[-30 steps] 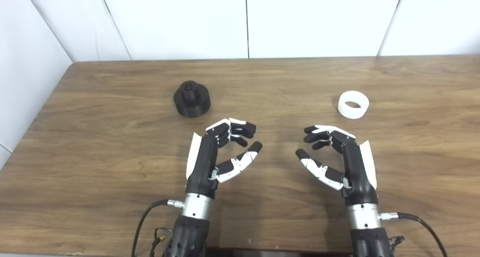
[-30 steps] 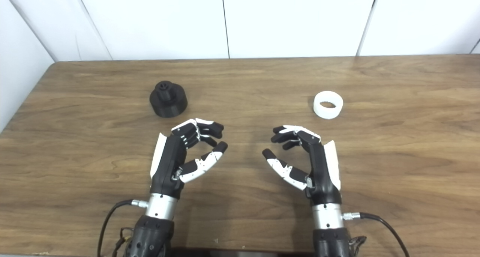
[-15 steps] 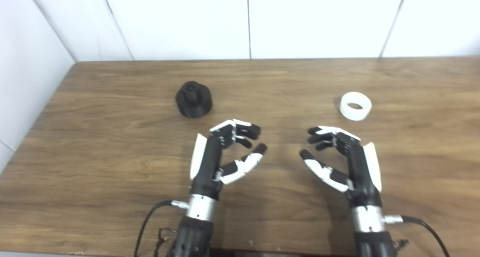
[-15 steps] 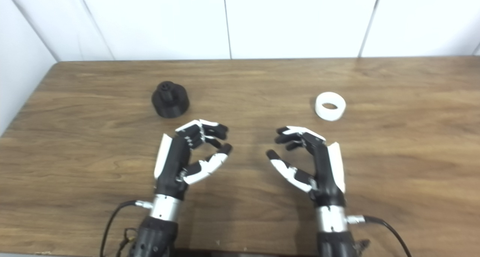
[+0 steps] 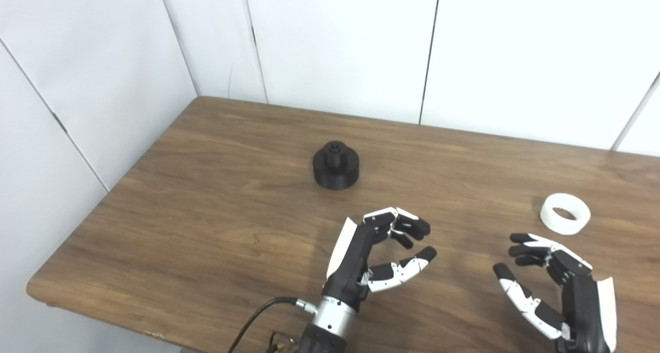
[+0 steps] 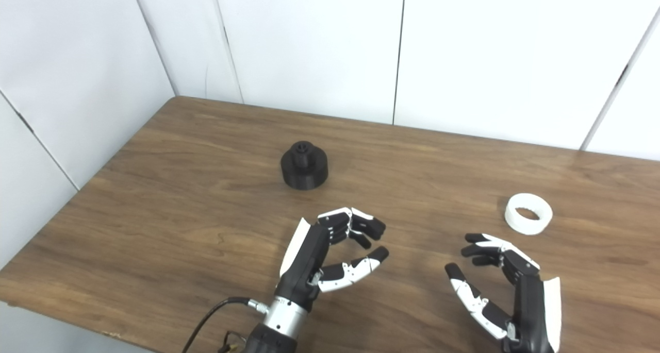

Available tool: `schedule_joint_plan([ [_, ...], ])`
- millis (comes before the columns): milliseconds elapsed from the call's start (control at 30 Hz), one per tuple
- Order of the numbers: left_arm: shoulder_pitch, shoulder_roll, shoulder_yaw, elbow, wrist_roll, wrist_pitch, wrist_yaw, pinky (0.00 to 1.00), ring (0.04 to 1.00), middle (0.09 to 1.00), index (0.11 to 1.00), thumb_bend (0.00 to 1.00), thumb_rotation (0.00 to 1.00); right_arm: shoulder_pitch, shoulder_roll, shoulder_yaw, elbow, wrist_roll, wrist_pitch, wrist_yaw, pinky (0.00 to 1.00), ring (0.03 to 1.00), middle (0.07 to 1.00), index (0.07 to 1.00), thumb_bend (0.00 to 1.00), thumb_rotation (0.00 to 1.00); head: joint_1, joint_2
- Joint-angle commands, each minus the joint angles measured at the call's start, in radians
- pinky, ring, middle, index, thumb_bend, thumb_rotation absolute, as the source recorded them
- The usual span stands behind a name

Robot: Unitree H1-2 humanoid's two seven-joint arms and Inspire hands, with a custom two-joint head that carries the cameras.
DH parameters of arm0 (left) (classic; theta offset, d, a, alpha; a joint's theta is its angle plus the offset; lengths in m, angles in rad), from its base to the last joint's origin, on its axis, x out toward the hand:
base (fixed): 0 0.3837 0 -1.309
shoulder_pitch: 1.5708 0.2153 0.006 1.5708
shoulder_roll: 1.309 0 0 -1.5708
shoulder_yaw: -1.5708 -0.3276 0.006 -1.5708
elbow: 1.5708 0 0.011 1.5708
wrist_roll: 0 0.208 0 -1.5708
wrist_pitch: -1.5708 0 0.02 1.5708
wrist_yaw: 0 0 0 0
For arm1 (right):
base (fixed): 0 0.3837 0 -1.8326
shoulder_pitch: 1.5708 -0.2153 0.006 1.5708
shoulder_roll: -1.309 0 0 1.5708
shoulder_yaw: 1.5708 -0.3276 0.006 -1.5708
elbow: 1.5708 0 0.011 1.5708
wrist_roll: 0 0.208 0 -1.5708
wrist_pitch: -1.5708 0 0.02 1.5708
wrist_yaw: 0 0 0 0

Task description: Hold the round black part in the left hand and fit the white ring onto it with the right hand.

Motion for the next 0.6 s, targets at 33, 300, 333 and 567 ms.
schedule_joint_plan([
  [33, 0.014, -0.012, -0.012, -0.005, 0.002, -0.035, 0.014, 0.51, 0.592, 0.627, 0.496, 0.50, 0.08, 0.040, 0.059, -0.020, 0.013, 0.004, -0.043, 0.007, 0.52, 0.591, 0.654, 0.499, 0.50, 0.17, 0.001, 0.001],
  [300, -0.028, 0.042, 0.042, -0.058, 0.148, 0.028, 0.025, 0.50, 0.613, 0.683, 0.498, 0.50, 0.08, 0.038, 0.062, -0.025, 0.018, 0.006, -0.046, 0.016, 0.52, 0.595, 0.656, 0.499, 0.50, 0.17, 0.006, -0.002],
  [333, -0.035, 0.054, 0.050, -0.073, 0.181, 0.048, 0.017, 0.51, 0.623, 0.695, 0.572, 0.53, 0.16, 0.037, 0.061, -0.026, 0.020, 0.005, -0.046, 0.017, 0.52, 0.595, 0.657, 0.499, 0.50, 0.17, 0.005, -0.003],
  [567, -0.088, 0.108, 0.097, -0.150, 0.275, 0.181, -0.033, 0.56, 0.668, 0.730, 0.718, 0.62, 0.27, 0.031, 0.063, -0.030, 0.026, 0.003, -0.042, 0.017, 0.53, 0.594, 0.652, 0.499, 0.50, 0.17, 0.004, -0.004],
])
